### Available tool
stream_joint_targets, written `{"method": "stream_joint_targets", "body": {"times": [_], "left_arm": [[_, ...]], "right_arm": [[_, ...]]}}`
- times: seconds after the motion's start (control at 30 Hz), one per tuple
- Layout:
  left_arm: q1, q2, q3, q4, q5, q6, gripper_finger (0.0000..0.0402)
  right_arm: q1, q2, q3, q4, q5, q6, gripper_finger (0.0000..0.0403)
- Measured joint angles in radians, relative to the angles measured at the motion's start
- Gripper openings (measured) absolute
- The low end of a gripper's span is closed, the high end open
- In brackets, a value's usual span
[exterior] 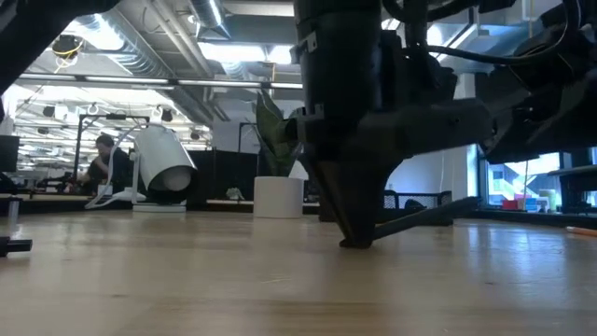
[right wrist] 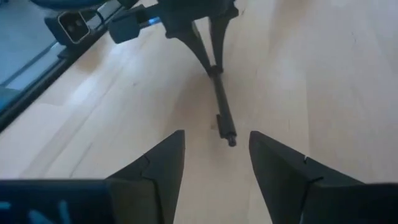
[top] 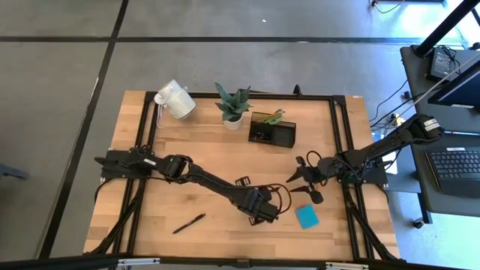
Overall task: Pick and place office supplies into organizer
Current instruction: Put the right black pen into the desk organizer
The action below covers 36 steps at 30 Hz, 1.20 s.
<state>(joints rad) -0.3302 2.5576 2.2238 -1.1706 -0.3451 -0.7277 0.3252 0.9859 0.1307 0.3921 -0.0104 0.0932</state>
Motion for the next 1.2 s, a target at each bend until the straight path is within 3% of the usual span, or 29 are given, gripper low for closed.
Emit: {"method": "stream_joint_targets", "body": {"times": [0.43, 1.2], "left_arm": [[0.012, 0.015, 0.064, 0.061, -0.170, 0.020, 0.0017], [0.030, 0.009, 0.068, 0.139, -0.183, 0.087, 0.0017]], "right_arm": [[0.006, 0.000, 0.000, 0.000, 0.096, -0.046, 0.0183], [0.006, 0.000, 0.000, -0.062, 0.150, -0.072, 0.0183]]}}
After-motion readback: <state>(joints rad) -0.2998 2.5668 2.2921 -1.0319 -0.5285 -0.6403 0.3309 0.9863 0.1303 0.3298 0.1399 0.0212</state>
